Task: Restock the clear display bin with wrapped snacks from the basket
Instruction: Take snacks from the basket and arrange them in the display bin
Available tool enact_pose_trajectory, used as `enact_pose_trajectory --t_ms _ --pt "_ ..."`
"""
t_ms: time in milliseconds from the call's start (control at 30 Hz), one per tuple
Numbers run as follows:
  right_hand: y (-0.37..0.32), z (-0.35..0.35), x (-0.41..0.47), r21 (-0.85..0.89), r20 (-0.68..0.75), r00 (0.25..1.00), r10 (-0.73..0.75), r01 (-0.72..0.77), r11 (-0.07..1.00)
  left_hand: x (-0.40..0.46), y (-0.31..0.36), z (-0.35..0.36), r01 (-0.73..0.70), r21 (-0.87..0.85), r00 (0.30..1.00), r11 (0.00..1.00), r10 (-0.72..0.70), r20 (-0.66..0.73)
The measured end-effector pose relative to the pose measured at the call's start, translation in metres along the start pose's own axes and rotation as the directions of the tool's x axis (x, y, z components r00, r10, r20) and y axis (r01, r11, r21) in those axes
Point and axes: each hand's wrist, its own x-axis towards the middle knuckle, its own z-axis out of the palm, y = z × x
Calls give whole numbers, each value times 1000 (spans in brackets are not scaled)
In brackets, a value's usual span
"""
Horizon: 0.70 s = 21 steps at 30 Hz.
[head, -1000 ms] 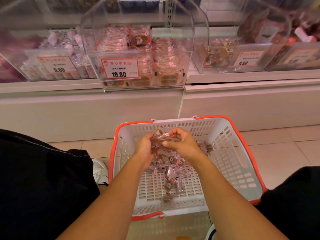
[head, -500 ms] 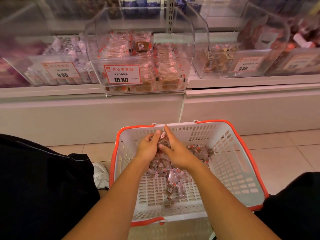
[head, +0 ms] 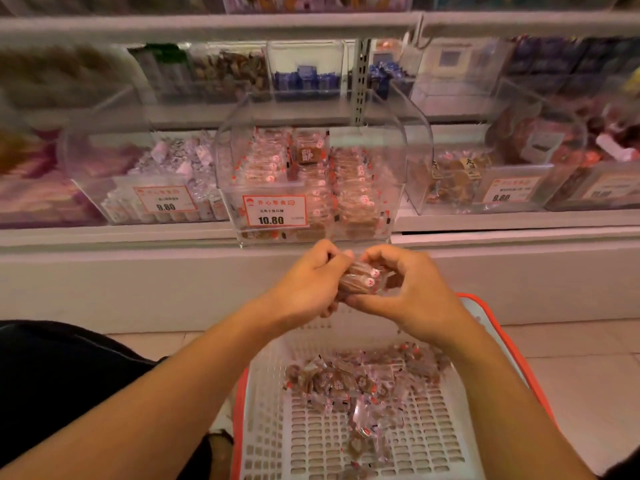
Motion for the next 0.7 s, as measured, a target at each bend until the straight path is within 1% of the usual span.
enact_pose_trajectory --t_ms 100,133,167,200,233,267,300,333,367,433,500,567,633,700 --pt "-41 -18 17 56 -26 993 -116 117 992 -9 57 -37 -167 91 980 982 155 122" --pt "-55 -25 26 66 -49 988 -149 152 986 -8 74 -52 -255 175 964 951 237 116" --pt "-67 -32 37 75 -82 981 -174 180 981 -5 89 -68 -351 297 935 888 347 69" --pt "-79 -39 51 53 -127 973 -193 201 978 0 100 -86 -424 444 882 789 471 5" --pt "-90 -46 68 -16 -174 962 -209 210 978 6 107 -102 -446 603 809 662 586 -44" --pt "-98 -52 87 -121 -202 955 -217 195 973 13 108 -117 -412 740 745 531 664 -62" --pt "-104 -58 109 -233 -201 958 -203 154 960 21 105 -130 -352 832 713 428 698 -57" --pt "-107 -60 131 -333 -173 972 -160 95 938 29 99 -142 -292 887 720 357 693 -42" --pt "-109 -59 154 -414 -129 987 -96 34 910 37 92 -151 -242 917 751 316 659 -29" --pt "-105 -48 196 -528 -35 999 30 -44 848 50 82 -163 -191 941 810 278 587 -9" --pt "-93 -31 227 -553 17 990 140 -108 826 57 79 -170 -212 941 813 265 582 19" --pt "-78 -15 246 -538 47 973 227 -167 826 63 78 -170 -237 946 800 220 598 61" --pt "-68 -5 260 -552 59 970 236 -165 817 70 74 -168 -250 957 795 145 596 117" --pt "-62 0 269 -604 73 976 205 -120 788 74 71 -166 -255 962 796 98 586 152"
